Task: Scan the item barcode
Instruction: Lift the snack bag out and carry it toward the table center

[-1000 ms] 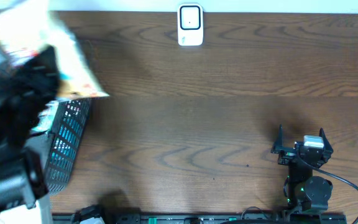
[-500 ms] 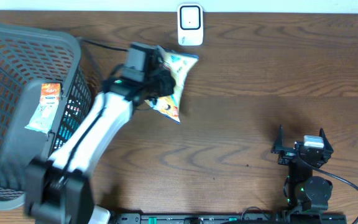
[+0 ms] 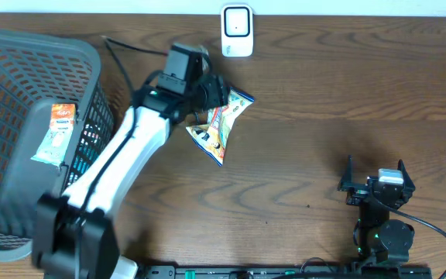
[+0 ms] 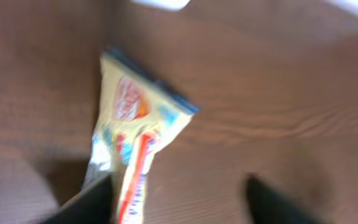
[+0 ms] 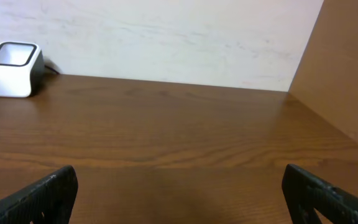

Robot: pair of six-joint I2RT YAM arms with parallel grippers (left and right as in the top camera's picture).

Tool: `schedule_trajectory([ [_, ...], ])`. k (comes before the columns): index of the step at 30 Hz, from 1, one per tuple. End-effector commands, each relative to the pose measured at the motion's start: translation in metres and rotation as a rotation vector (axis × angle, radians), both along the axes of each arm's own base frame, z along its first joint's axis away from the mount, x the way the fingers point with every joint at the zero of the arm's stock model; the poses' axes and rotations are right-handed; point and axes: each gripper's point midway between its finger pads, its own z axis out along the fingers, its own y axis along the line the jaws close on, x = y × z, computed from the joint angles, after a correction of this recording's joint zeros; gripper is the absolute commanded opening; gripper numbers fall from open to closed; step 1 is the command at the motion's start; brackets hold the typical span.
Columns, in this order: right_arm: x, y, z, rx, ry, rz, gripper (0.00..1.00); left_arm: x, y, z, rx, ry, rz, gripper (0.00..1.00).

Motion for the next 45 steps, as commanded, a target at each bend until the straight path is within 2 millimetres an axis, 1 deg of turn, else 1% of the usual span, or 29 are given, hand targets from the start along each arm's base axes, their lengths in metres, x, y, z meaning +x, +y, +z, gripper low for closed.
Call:
schedule_trajectory([
  [1, 0.000, 0.001, 0.000, -0.007, -0.001, 0.006, 0.99, -0.004, 0.004, 0.021, 0.001, -0.027, 0.003, 0.09],
  [2, 0.000, 0.001, 0.000, -0.007, -0.001, 0.006, 0.99, -0.008, 0.004, 0.013, 0.013, 0.001, 0.001, 0.08],
  [4, 0.000, 0.001, -0.001, -0.007, 0.000, 0.006, 0.99, -0.012, 0.003, -0.001, 0.032, 0.049, -0.006, 0.08],
  [7, 0.000, 0.001, 0.000, -0.006, -0.001, 0.006, 0.99, -0.014, -0.005, -0.025, 0.054, 0.103, -0.024, 0.07],
  [11, 0.000, 0.001, 0.000, -0.006, -0.001, 0.006, 0.99, -0.019, -0.016, -0.066, 0.086, 0.196, -0.054, 0.08],
  [13, 0.000, 0.001, 0.000, -0.006, -0.001, 0.006, 0.99, -0.023, -0.019, -0.084, 0.097, 0.245, -0.065, 0.08],
  [15, 0.000, 0.001, 0.000, -0.007, -0.001, 0.006, 0.99, -0.027, -0.017, -0.105, 0.119, 0.302, -0.066, 0.07],
  [16, 0.000, 0.001, 0.000, -0.007, -0.001, 0.006, 0.99, -0.030, -0.015, -0.120, 0.137, 0.344, -0.060, 0.08],
  [22, 0.000, 0.001, 0.000, -0.006, -0.001, 0.006, 0.99, -0.043, -0.003, -0.190, 0.226, 0.497, -0.040, 0.07],
  [24, 0.000, 0.001, 0.000, -0.006, -0.001, 0.006, 0.99, -0.049, -0.001, -0.209, 0.243, 0.544, -0.036, 0.07],
  [26, 0.000, 0.001, 0.000, -0.006, -0.001, 0.006, 0.99, -0.056, -0.001, -0.219, 0.248, 0.581, -0.022, 0.07],
  [27, 0.000, 0.001, 0.000, -0.007, -0.001, 0.006, 0.99, -0.058, -0.004, -0.217, 0.242, 0.585, -0.032, 0.07],
  [29, 0.000, 0.001, 0.000, -0.006, -0.001, 0.006, 0.99, -0.055, -0.012, -0.197, 0.236, 0.548, -0.053, 0.07],
  [31, 0.000, 0.001, 0.000, -0.007, -0.001, 0.006, 0.99, -0.049, -0.019, -0.168, 0.227, 0.482, -0.084, 0.08],
  [32, 0.000, 0.001, 0.000, -0.006, -0.001, 0.006, 0.99, -0.043, -0.022, -0.148, 0.224, 0.432, -0.091, 0.09],
  [33, 0.000, 0.001, 0.000, -0.006, -0.001, 0.006, 0.99, -0.039, -0.023, -0.131, 0.224, 0.386, -0.095, 0.17],
  [34, 0.000, 0.001, 0.000, -0.006, -0.001, 0.006, 0.99, -0.032, -0.022, -0.109, 0.229, 0.320, -0.099, 0.30],
  [35, 0.000, 0.001, -0.001, -0.007, 0.000, 0.006, 0.99, -0.027, -0.019, -0.092, 0.239, 0.266, -0.095, 0.42],
  [36, 0.000, 0.001, 0.000, -0.006, -0.001, 0.006, 0.99, -0.021, -0.013, -0.074, 0.260, 0.202, -0.074, 0.48],
  [37, 0.000, 0.001, 0.000, -0.006, -0.001, 0.006, 0.99, -0.016, -0.005, -0.060, 0.286, 0.154, -0.045, 0.56],
  [38, 0.000, 0.001, 0.000, -0.007, -0.001, 0.006, 0.99, -0.012, 0.005, -0.046, 0.316, 0.106, -0.010, 0.59],
  [40, 0.000, 0.001, 0.000, -0.006, -0.001, 0.006, 0.99, -0.004, 0.025, -0.025, 0.376, 0.032, 0.059, 0.60],
  [41, 0.000, 0.001, 0.000, -0.007, -0.001, 0.006, 0.99, -0.001, 0.034, -0.019, 0.399, 0.007, 0.079, 0.60],
  [42, 0.000, 0.001, 0.000, -0.006, -0.001, 0.006, 0.99, 0.002, 0.041, -0.016, 0.415, -0.003, 0.094, 0.59],
  [43, 0.000, 0.001, 0.000, -0.006, -0.001, 0.006, 0.99, 0.005, 0.046, -0.015, 0.422, -0.009, 0.096, 0.55],
  [44, 0.000, 0.001, 0.000, -0.007, -0.001, 0.006, 0.99, 0.008, 0.051, -0.018, 0.424, -0.004, 0.108, 0.45],
  [45, 0.000, 0.001, 0.000, -0.006, -0.001, 0.006, 0.99, 0.010, 0.056, -0.023, 0.425, 0.007, 0.120, 0.33],
])
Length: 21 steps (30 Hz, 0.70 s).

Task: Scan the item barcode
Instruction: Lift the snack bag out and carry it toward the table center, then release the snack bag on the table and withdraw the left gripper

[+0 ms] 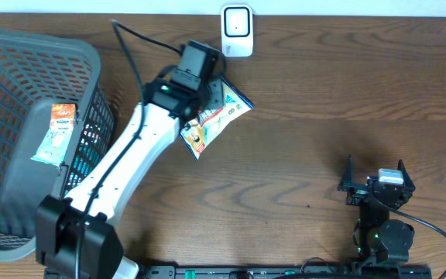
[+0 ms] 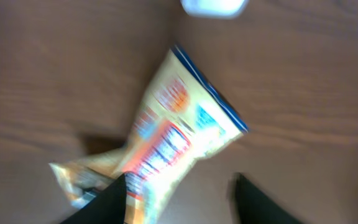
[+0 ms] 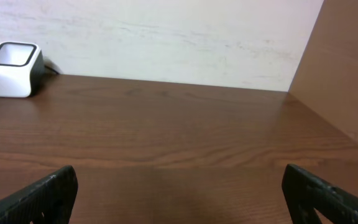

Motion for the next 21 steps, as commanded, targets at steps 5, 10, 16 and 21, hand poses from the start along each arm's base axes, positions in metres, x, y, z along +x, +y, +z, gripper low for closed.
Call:
schedule_trajectory([
  [5, 0.000, 0.001, 0.000, -0.006, 0.000, 0.006, 0.99, 0.016, 0.030, -0.056, 0.069, 0.106, 0.049, 0.07],
  [10, 0.000, 0.001, 0.000, -0.006, 0.000, 0.006, 0.99, 0.017, 0.022, -0.094, 0.065, 0.182, 0.033, 0.07],
  [16, 0.000, 0.001, 0.000, -0.007, 0.000, 0.006, 0.99, 0.008, 0.008, -0.153, 0.019, 0.328, 0.016, 0.07],
  [21, 0.000, 0.001, 0.000, -0.006, 0.000, 0.006, 0.99, -0.004, 0.011, -0.195, 0.033, 0.436, 0.059, 0.49],
])
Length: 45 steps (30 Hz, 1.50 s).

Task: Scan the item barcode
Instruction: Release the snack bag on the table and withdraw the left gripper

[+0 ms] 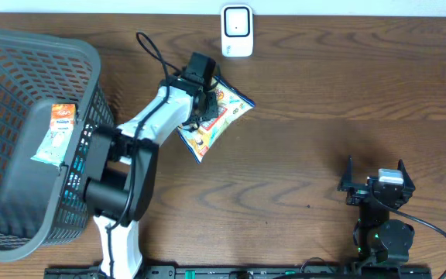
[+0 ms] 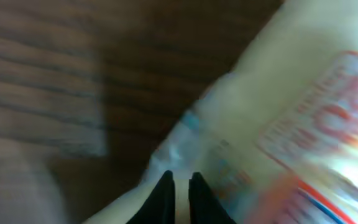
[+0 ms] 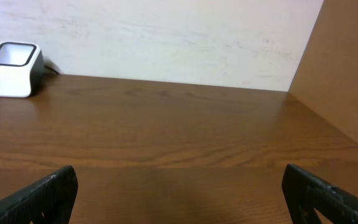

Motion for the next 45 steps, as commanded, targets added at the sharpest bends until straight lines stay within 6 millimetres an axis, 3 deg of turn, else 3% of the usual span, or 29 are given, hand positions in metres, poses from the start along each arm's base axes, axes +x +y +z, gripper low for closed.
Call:
schedule_trajectory([
  [1, 0.000, 0.001, 0.000, -0.006, 0.000, 0.006, 0.99, -0.020, -0.001, -0.033, -0.005, 0.117, 0.015, 0.71],
  [2, 0.000, 0.001, 0.000, -0.007, 0.000, 0.006, 0.99, -0.022, 0.000, -0.034, 0.003, 0.124, 0.016, 0.94],
  [5, 0.000, 0.001, 0.000, -0.007, 0.000, 0.006, 0.99, -0.021, 0.008, -0.026, 0.037, 0.112, 0.028, 0.98],
  [7, 0.000, 0.001, 0.000, -0.006, 0.000, 0.006, 0.99, -0.019, 0.016, -0.008, 0.075, 0.080, 0.041, 0.98],
  [13, 0.000, 0.001, 0.000, -0.006, 0.000, 0.006, 0.99, -0.008, 0.020, 0.080, 0.046, -0.106, 0.051, 0.98],
  [18, 0.000, 0.001, 0.000, -0.007, 0.000, 0.006, 0.99, -0.011, 0.022, 0.152, 0.014, -0.274, -0.019, 0.98],
  [20, 0.000, 0.001, -0.001, -0.006, 0.000, 0.006, 0.99, -0.018, 0.024, 0.178, 0.012, -0.333, -0.053, 0.98],
  [25, 0.000, 0.001, 0.000, -0.007, 0.000, 0.006, 0.99, -0.033, 0.055, 0.259, 0.069, -0.553, 0.017, 0.98],
  [32, 0.000, 0.001, 0.000, -0.006, 0.000, 0.006, 0.99, -0.083, 0.099, 0.361, 0.102, -0.841, 0.111, 0.98],
  [36, 0.000, 0.001, 0.000, -0.006, 0.000, 0.006, 0.99, -0.109, 0.120, 0.393, 0.111, -0.942, 0.177, 0.98],
  [45, 0.000, 0.001, 0.000, -0.007, 0.000, 0.006, 0.99, -0.138, 0.174, 0.419, 0.287, -1.027, 0.393, 0.98],
])
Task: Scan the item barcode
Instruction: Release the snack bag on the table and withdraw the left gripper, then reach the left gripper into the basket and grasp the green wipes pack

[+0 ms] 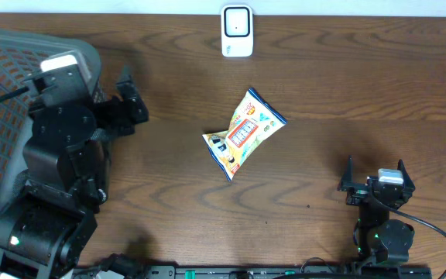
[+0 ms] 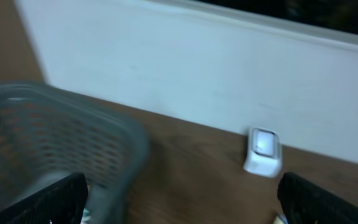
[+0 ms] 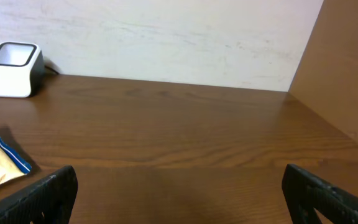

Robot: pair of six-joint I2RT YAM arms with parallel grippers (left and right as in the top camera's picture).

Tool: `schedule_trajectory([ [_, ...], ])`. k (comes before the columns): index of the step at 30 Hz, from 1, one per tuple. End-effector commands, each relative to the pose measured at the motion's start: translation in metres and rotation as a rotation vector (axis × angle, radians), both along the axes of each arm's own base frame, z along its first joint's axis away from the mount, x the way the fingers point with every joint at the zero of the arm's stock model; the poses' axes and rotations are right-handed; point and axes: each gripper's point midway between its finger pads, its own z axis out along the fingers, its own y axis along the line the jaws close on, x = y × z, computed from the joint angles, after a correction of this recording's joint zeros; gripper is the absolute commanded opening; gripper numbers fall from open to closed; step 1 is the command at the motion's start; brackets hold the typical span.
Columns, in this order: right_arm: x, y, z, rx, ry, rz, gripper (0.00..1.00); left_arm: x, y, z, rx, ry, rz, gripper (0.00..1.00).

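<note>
A yellow snack bag [image 1: 243, 136] lies flat in the middle of the table, below the white barcode scanner [image 1: 237, 31] at the far edge. Nothing holds the bag. My left gripper [image 1: 134, 101] stands open and empty beside the basket, well to the left of the bag. In the left wrist view the scanner [image 2: 263, 151] sits ahead on the right, and the left gripper [image 2: 182, 196] has nothing between its fingers. My right gripper [image 1: 375, 169] rests open at the front right. In the right wrist view a corner of the bag shows at the left, with the scanner [image 3: 11, 60] behind it.
A grey mesh basket [image 1: 6, 46] fills the left end of the table, largely covered by my left arm; its rim [image 2: 73, 118] shows in the left wrist view. A cardboard wall [image 3: 347, 68] stands to the right of the right arm.
The left gripper was shut on the bag just below the scanner. Now it is open and back by the basket, and the bag lies on the table a little further right and nearer the front.
The left gripper held the snack bag over the table below the scanner. Then the bag was closer to the scanner, then turned there with the wrist rotated. Now the bag lies loose mid-table and the left arm is back at the basket. The right arm has stayed still.
</note>
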Motion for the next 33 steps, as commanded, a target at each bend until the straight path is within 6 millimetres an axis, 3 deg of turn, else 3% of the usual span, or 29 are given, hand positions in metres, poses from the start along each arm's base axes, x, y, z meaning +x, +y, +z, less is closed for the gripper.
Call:
schedule_trajectory([
  [1, 0.000, 0.001, 0.000, -0.007, 0.000, 0.006, 0.99, -0.009, 0.038, 0.011, 0.074, -0.031, 0.211, 0.98],
  [2, 0.000, 0.001, 0.000, -0.006, 0.000, 0.006, 0.99, -0.014, 0.050, 0.013, 0.098, -0.039, 0.287, 0.98],
  [11, 0.000, 0.001, 0.000, -0.006, 0.000, 0.006, 0.99, -0.037, 0.099, 0.022, 0.159, -0.056, 0.550, 0.98],
  [17, 0.000, 0.001, 0.000, -0.006, 0.000, 0.006, 0.99, -0.062, 0.154, 0.005, 0.049, -0.031, 0.785, 0.98],
  [24, 0.000, 0.001, 0.000, -0.006, 0.000, 0.006, 0.99, -0.065, 0.194, -0.066, -0.255, 0.157, 0.885, 0.98],
  [28, 0.000, 0.001, 0.000, -0.006, 0.000, 0.006, 0.99, -0.045, 0.202, -0.116, -0.394, 0.352, 0.814, 0.98],
  [33, 0.000, 0.001, 0.000, -0.006, 0.000, 0.006, 0.99, -0.016, 0.211, -0.175, -0.448, 0.579, 0.722, 0.98],
])
